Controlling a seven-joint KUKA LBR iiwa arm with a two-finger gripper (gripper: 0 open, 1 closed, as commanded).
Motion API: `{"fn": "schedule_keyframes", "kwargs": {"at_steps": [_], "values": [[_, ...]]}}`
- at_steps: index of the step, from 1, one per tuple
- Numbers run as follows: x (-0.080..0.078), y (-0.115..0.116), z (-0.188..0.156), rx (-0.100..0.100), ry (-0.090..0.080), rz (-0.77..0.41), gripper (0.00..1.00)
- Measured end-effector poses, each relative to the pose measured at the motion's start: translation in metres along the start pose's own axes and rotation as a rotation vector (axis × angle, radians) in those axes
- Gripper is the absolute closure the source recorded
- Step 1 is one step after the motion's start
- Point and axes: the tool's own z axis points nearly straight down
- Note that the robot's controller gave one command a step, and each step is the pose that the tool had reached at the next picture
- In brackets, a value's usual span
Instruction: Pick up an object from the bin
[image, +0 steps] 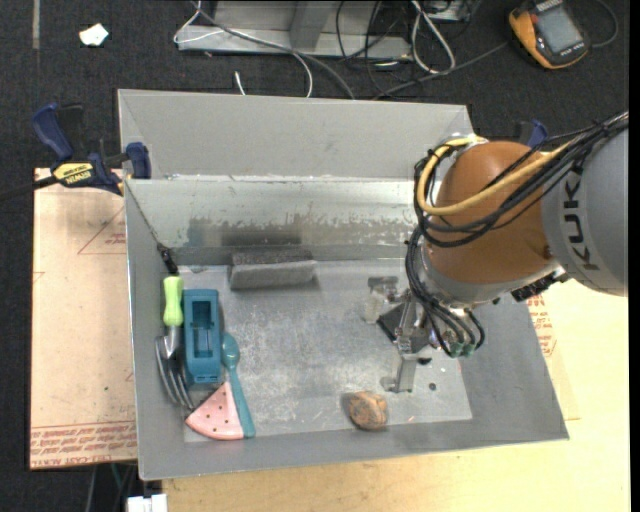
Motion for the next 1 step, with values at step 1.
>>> {"fn": "schedule_keyframes", "kwargs": {"at_steps": [1], "values": [[-0.0016,-0.0001,-0.0038,0.000,-0.008,0.001,0.00]]}}
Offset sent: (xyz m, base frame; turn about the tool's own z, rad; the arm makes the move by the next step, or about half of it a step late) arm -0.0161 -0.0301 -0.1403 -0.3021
